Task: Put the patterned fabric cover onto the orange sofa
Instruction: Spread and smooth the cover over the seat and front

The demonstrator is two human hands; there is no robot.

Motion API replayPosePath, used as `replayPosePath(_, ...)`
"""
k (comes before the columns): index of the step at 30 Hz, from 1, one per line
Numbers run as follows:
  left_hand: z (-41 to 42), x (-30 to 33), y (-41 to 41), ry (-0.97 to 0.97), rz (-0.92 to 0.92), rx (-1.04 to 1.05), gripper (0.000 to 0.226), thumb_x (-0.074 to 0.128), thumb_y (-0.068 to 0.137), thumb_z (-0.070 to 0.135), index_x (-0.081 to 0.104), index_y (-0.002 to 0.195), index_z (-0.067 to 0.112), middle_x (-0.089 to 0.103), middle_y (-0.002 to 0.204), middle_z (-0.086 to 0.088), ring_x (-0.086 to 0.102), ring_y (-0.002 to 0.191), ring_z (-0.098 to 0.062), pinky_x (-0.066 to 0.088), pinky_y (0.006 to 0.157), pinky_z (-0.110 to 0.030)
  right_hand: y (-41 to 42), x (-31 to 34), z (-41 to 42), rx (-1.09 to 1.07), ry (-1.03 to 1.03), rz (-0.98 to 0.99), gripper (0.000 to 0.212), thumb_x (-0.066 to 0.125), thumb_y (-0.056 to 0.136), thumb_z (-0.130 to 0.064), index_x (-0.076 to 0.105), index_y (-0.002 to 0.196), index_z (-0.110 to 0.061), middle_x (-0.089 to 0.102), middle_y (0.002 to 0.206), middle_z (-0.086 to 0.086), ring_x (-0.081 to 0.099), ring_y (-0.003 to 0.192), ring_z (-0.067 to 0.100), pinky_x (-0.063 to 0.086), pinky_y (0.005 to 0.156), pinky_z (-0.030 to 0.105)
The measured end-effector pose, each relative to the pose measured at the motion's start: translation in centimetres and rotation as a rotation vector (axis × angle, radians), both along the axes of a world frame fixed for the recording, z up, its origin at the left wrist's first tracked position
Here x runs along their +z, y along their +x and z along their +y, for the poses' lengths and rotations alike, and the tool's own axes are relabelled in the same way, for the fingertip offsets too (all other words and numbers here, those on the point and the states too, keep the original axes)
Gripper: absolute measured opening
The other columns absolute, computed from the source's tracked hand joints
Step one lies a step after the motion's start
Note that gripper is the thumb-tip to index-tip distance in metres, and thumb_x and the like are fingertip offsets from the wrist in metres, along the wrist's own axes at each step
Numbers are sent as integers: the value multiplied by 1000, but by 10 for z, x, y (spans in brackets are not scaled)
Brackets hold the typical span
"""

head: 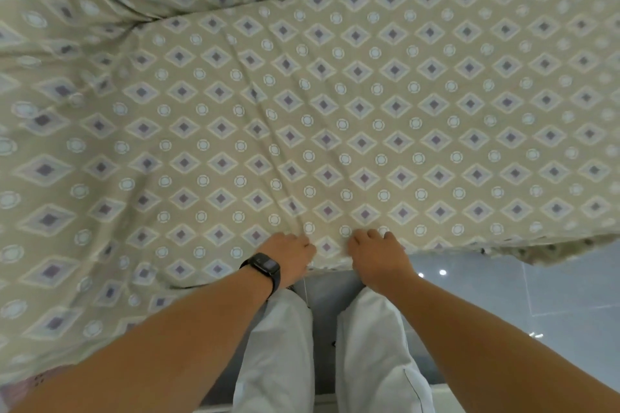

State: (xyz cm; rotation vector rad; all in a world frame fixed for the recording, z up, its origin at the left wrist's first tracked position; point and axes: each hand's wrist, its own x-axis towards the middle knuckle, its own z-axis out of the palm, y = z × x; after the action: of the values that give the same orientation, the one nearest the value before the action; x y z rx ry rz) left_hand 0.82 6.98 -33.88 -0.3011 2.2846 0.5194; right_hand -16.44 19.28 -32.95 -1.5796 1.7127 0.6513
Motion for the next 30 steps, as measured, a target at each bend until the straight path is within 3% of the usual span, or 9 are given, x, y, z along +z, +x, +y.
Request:
replayPosePath(4, -11, 2, 19, 50, 60, 299, 33, 45, 98, 22, 52, 130, 21, 55, 125, -2, 54, 111, -27, 43, 88, -38, 5, 2, -13, -54, -26, -48, 42, 37, 102, -35, 44, 139, -16, 49, 138, 7, 49, 121, 29, 39, 99, 44)
replayPosePath(8, -23, 4, 64, -32, 36, 418, 36, 46, 97, 18, 48, 133, 20, 50, 132, -2, 50, 115, -27, 45, 90, -39, 26, 8, -49, 0, -83, -111, 40, 36, 104, -33, 42, 140, -17, 47, 137, 6, 48, 121, 28, 43, 98, 42)
replayPosePath(14, -72, 5, 151, -280, -94, 279, 51, 50, 96, 16, 34, 143, 24, 40, 143, -3, 42, 129, -27, 41, 102, -46, 77, 1, -118, -93, -59, -147, 47, 44, 101, -46, 45, 137, -16, 55, 129, 5, 58, 111, 29, 46, 78, 40)
replayPosePath(19, -112, 18, 230, -381, -266, -82, 61, 47, 98, 23, 17, 150, 24, 19, 155, -8, 35, 132, -32, 38, 98, -49, 163, -4, -137, 103, -26, -141, 53, 57, 94, -53, 48, 129, -15, 61, 119, 5, 63, 104, 29, 39, 70, 36)
replayPosePath(24, -110, 5, 223, -467, -399, -57, 37, 36, 101, 7, 37, 138, 10, 53, 133, -14, 54, 118, -32, 45, 93, -46, 208, -4, -132, 368, -69, -15, 28, 57, 94, -6, 56, 121, -3, 65, 114, 14, 63, 104, 30, 48, 73, 36)
replayPosePath(27, -109, 4, 221, -531, -489, -64, 31, 41, 96, -1, 63, 111, 14, 69, 103, -5, 67, 94, -25, 51, 79, -38, 216, -2, -130, 490, -71, 4, 23, 54, 91, 2, 62, 112, -4, 67, 106, 12, 62, 99, 28, 42, 66, 35)
replayPosePath(30, -113, 11, 213, -511, -591, -158, 30, 48, 89, -4, 66, 91, 19, 68, 86, -1, 63, 76, -24, 45, 62, -43, 223, -8, -129, 442, -65, -17, 25, 53, 92, 1, 60, 116, -2, 65, 109, 14, 60, 101, 29, 45, 68, 35)
